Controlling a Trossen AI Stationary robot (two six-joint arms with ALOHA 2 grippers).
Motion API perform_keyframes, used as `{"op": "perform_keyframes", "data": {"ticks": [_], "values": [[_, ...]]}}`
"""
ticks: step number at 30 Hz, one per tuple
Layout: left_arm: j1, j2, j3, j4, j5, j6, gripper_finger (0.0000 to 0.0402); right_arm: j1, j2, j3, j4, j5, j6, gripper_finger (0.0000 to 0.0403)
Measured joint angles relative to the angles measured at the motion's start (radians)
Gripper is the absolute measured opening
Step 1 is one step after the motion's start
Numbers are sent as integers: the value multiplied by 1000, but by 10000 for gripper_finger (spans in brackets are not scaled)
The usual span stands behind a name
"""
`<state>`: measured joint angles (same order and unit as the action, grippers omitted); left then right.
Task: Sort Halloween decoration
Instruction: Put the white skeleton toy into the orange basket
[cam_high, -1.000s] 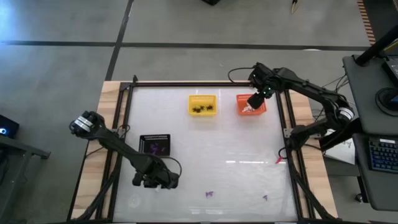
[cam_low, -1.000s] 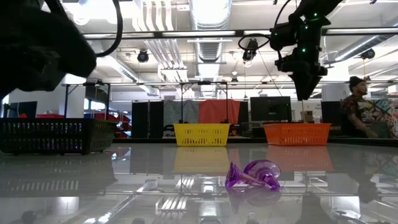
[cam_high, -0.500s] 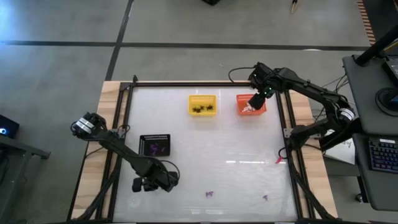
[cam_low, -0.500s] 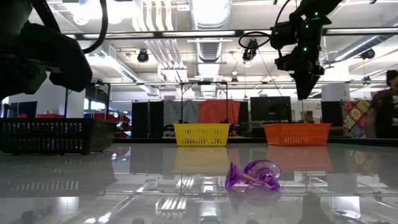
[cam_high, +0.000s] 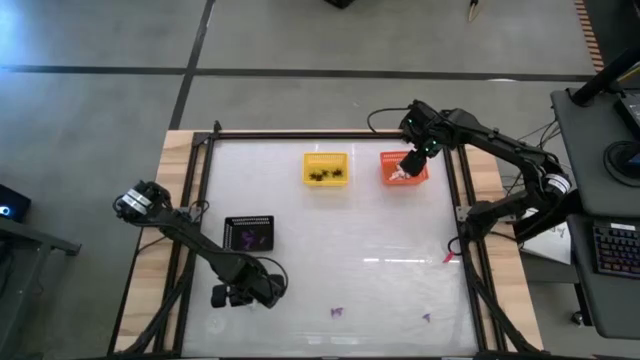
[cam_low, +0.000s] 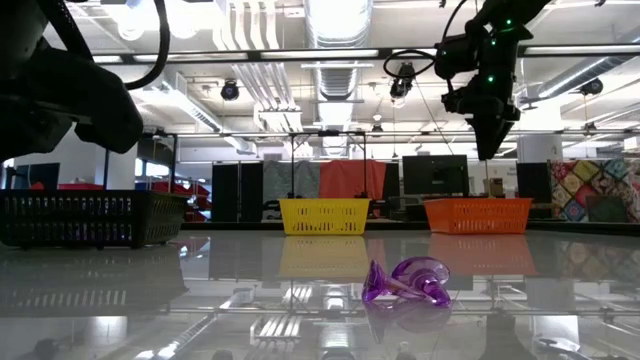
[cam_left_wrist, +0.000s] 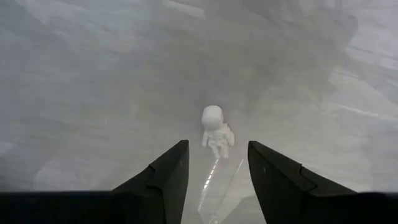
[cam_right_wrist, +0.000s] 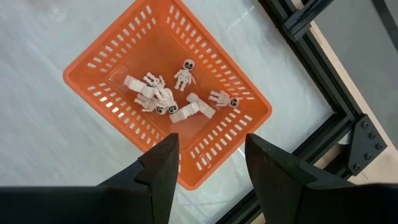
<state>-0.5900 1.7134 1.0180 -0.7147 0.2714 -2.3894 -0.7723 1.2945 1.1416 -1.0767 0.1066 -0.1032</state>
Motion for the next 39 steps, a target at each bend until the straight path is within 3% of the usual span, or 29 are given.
{"op": "perform_keyframes", "data": {"ticks": [10, 22, 26, 32, 39], "values": [[-5, 7, -7, 32, 0, -6, 115, 0, 1, 0, -4, 0, -2, 176], [-11, 110, 1, 83, 11, 4, 111, 0, 1, -1, -14, -1, -2, 176], [-18, 106, 0, 83, 19, 28, 86, 0, 1, -1, -14, -1, -2, 176], [-21, 106, 15, 71, 13, 185, 12, 0, 1, -1, -24, -1, 10, 176], [-19, 107, 98, -17, -5, 447, 3, 0, 1, -1, -48, -43, -4, 176]]}}
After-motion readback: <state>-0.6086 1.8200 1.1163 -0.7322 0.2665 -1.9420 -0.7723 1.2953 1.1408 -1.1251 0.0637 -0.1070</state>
